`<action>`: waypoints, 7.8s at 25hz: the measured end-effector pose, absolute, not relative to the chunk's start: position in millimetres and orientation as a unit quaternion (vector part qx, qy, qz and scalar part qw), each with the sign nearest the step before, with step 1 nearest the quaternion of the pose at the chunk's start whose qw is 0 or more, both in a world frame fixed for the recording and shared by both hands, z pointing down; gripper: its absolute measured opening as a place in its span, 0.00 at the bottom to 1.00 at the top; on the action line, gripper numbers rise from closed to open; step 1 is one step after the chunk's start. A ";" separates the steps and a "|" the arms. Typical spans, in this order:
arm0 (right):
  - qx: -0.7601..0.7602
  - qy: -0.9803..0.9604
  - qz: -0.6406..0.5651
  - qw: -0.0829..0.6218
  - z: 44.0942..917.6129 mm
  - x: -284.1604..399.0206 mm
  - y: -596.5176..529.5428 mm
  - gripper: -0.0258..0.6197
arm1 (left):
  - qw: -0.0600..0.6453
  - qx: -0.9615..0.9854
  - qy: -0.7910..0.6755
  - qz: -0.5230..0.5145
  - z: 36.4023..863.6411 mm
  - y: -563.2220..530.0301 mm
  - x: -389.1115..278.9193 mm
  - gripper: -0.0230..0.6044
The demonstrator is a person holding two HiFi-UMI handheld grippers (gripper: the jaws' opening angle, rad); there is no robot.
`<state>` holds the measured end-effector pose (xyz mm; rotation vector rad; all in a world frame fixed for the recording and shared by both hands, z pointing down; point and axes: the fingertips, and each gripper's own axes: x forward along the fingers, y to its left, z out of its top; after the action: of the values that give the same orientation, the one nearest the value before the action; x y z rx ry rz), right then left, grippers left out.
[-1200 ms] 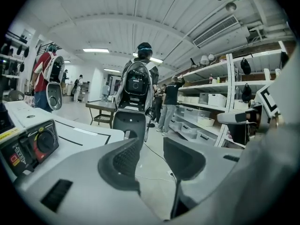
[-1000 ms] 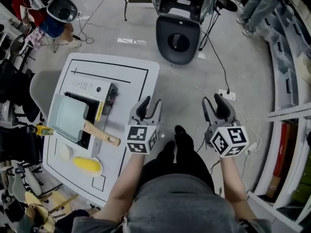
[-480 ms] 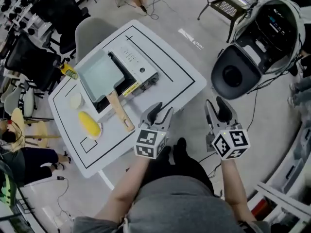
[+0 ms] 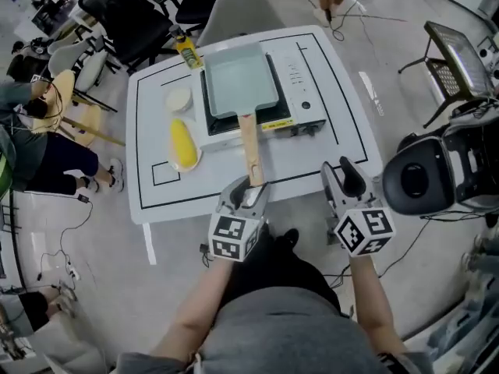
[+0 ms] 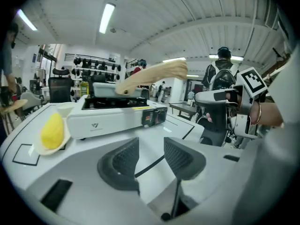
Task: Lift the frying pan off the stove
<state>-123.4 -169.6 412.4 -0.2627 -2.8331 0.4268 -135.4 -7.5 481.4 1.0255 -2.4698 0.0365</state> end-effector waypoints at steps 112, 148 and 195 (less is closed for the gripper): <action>-0.468 -0.683 0.431 0.358 397.2 -210.8 1.6 0.36 | 0.445 0.440 -0.605 -0.493 420.8 -31.5 -270.3 0.34; -0.483 -0.722 0.365 0.334 359.7 -188.7 14.6 0.35 | 0.383 0.484 -0.639 -0.460 364.7 -29.3 -247.9 0.33; -0.505 -0.766 0.293 0.268 300.0 -173.9 13.0 0.33 | 0.304 0.524 -0.661 -0.442 287.3 -27.6 -232.6 0.33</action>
<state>-173.9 13.0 300.0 -1.3612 -2.0675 0.7915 -232.6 -27.6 287.3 1.3890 -1.7507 -1.1716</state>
